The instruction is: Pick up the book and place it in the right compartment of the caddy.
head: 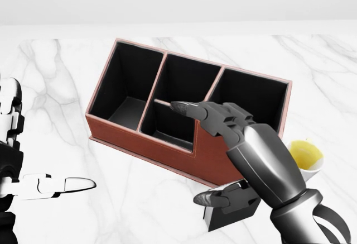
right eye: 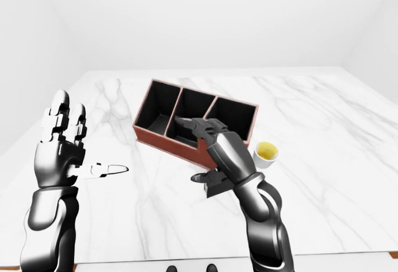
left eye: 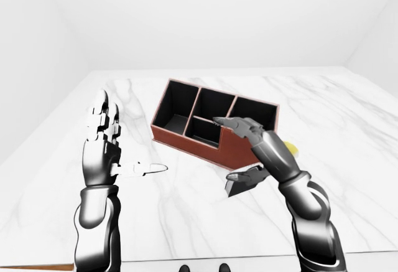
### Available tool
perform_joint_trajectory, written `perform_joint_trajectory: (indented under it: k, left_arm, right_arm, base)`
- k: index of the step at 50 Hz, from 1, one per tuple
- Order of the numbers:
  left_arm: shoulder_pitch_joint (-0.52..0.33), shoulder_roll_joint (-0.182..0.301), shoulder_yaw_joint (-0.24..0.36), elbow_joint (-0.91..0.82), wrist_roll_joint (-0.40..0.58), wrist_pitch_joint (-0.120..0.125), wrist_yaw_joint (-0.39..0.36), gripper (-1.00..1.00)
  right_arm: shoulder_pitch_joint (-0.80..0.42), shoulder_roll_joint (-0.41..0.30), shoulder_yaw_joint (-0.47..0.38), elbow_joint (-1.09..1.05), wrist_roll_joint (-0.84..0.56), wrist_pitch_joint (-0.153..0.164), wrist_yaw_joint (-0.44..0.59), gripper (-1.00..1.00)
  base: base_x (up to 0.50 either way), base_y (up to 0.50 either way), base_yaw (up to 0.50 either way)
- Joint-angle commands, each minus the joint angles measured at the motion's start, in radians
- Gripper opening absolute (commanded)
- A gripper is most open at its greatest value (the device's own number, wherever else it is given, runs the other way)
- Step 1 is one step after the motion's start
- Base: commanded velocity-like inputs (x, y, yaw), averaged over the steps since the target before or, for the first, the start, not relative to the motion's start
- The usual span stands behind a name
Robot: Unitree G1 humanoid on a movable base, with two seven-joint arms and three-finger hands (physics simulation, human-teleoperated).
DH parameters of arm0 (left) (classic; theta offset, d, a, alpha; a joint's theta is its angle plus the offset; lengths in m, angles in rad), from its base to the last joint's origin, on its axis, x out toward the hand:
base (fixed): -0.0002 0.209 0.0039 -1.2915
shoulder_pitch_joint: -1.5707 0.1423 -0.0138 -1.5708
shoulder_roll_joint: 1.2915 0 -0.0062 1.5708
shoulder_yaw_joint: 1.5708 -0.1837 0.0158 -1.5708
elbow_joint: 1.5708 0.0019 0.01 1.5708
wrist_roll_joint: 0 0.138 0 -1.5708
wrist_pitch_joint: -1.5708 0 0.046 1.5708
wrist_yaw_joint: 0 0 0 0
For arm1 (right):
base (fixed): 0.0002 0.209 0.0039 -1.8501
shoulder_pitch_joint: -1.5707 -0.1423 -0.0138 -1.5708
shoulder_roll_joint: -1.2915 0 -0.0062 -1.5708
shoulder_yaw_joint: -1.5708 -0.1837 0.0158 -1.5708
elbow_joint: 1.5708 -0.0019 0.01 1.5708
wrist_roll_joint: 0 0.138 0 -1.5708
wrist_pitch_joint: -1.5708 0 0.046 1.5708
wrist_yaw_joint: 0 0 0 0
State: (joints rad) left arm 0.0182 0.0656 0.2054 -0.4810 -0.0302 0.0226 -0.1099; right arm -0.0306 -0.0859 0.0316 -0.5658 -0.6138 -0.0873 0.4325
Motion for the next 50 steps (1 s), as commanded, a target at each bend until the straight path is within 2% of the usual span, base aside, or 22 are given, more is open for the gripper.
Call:
perform_joint_trajectory:
  k: [1, 10, 18, 22, 40, 46, 50]
  left_arm:
    - [-0.004, 0.002, 0.003, 0.006, -0.006, 0.0, 0.001, 1.0]
    - [0.002, 0.0, -0.003, 0.01, -0.004, -0.006, -0.002, 1.0]
    - [0.003, 0.0, -0.003, 0.022, -0.007, -0.015, -0.003, 1.0]
    - [0.0, 0.001, -0.001, 0.014, -0.009, -0.006, -0.004, 1.0]
    - [0.0, 0.001, -0.003, 0.029, -0.009, -0.018, -0.004, 1.0]
    - [0.003, 0.0, -0.002, 0.019, -0.014, -0.012, -0.005, 1.0]
    - [0.002, -0.001, -0.006, 0.026, -0.011, -0.019, -0.006, 1.0]
  right_arm:
    - [0.06, 0.0, 0.043, 0.0, -0.143, 0.0, 0.096, 0.48]
    - [0.107, -0.003, 0.076, 0.028, -0.253, 0.0, 0.096, 0.47]
    - [0.15, -0.012, 0.084, 0.019, -0.291, 0.0, 0.103, 0.47]
    - [0.161, -0.016, 0.086, 0.049, -0.334, 0.0, 0.094, 0.48]
    - [0.127, -0.027, 0.075, 0.137, -0.452, 0.0, 0.053, 0.51]
    - [0.121, -0.027, 0.083, 0.155, -0.478, 0.0, 0.05, 0.51]
    - [0.108, -0.027, 0.088, 0.178, -0.5, 0.0, 0.045, 0.51]
  base:
    - [0.0, 0.0, 0.0]
    - [0.0, 0.0, 0.0]
    - [0.0, 0.0, 0.0]
    - [0.0, 0.0, 0.0]
    - [0.0, 0.0, 0.0]
    - [0.0, 0.0, 0.0]
    - [0.0, 0.0, 0.0]
